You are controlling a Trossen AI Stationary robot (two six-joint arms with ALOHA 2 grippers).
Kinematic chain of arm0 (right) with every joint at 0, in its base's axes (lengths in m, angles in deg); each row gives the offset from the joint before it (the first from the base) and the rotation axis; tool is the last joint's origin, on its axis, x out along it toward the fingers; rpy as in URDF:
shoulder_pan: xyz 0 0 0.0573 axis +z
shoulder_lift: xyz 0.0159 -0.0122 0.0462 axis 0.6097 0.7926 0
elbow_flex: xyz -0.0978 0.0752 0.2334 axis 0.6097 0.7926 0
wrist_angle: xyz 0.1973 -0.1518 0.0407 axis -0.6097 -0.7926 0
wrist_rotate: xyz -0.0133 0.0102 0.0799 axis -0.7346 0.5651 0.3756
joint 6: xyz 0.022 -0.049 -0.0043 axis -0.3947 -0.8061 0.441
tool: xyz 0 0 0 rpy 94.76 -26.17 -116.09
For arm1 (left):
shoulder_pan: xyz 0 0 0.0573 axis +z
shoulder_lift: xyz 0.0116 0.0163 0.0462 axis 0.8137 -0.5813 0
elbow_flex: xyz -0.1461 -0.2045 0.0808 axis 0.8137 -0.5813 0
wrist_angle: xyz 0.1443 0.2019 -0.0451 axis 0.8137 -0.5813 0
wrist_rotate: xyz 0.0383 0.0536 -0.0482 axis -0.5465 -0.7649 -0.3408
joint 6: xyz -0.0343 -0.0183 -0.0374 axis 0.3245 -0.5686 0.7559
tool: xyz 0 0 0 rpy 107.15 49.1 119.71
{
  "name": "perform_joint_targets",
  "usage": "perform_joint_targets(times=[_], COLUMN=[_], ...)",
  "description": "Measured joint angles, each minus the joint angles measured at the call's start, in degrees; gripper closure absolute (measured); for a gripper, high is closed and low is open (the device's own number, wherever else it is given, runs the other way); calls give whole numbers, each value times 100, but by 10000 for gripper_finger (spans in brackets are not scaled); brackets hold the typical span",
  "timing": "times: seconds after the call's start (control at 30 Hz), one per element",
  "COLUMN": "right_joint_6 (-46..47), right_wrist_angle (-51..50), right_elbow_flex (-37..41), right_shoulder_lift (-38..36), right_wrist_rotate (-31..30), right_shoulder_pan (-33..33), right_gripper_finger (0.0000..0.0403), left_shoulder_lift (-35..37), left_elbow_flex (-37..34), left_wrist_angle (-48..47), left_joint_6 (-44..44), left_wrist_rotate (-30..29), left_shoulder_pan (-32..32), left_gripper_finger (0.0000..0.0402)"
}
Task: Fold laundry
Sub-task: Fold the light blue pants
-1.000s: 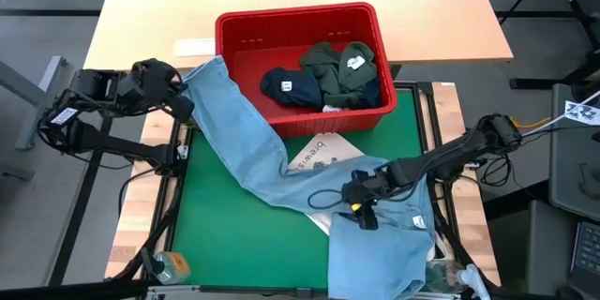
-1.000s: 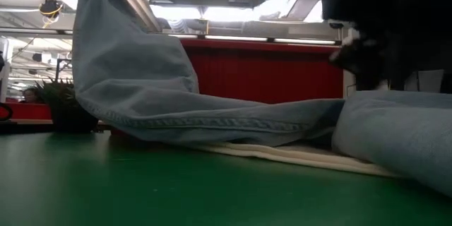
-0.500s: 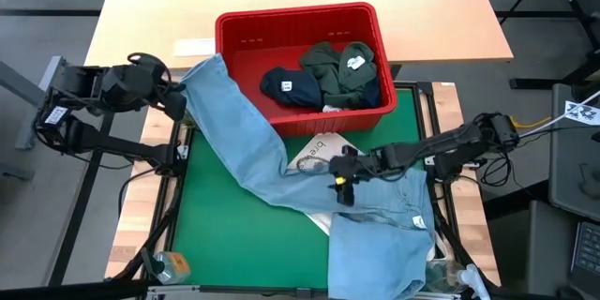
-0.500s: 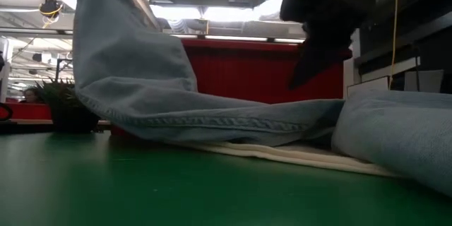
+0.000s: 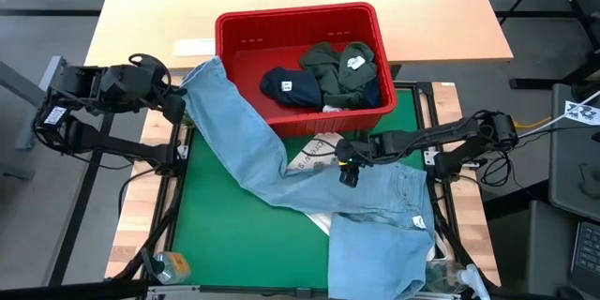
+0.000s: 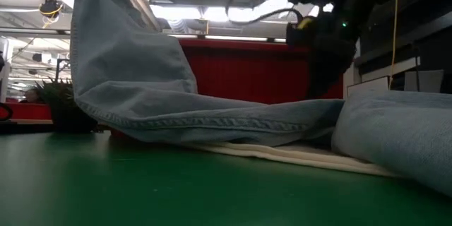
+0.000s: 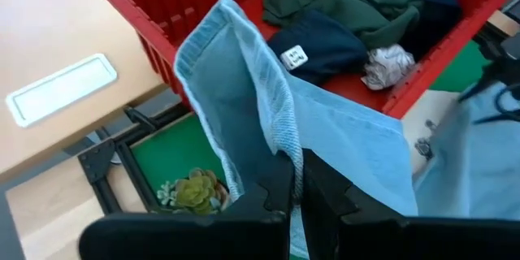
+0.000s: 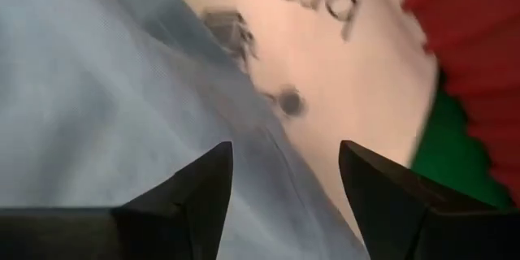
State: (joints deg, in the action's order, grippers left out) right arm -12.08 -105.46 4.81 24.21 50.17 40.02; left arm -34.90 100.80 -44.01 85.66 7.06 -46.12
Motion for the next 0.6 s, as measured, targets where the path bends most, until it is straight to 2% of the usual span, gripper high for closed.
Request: perform_joint_targets(times=[0.23, 0.47, 0.6], right_joint_6=[-16, 184, 409], right_wrist_angle=[-898, -1094, -1416], right_elbow_flex=[0, 337, 585], right_shoulder_lift=[12, 239, 471], right_wrist_rotate=[-407, -387, -157], right_shoulder_pan=[14, 14, 14], right_gripper_finger=[178, 178, 178], left_shoulder_lift=[2, 2, 2], left_elbow_flex=[0, 0, 0], left_wrist_angle=[0, 0, 0], left_joint_6=[-2, -2, -2], left_wrist_rotate=[52, 54, 59], left_shoulder_pan=[0, 1, 0], left_gripper_finger=[396, 396, 396])
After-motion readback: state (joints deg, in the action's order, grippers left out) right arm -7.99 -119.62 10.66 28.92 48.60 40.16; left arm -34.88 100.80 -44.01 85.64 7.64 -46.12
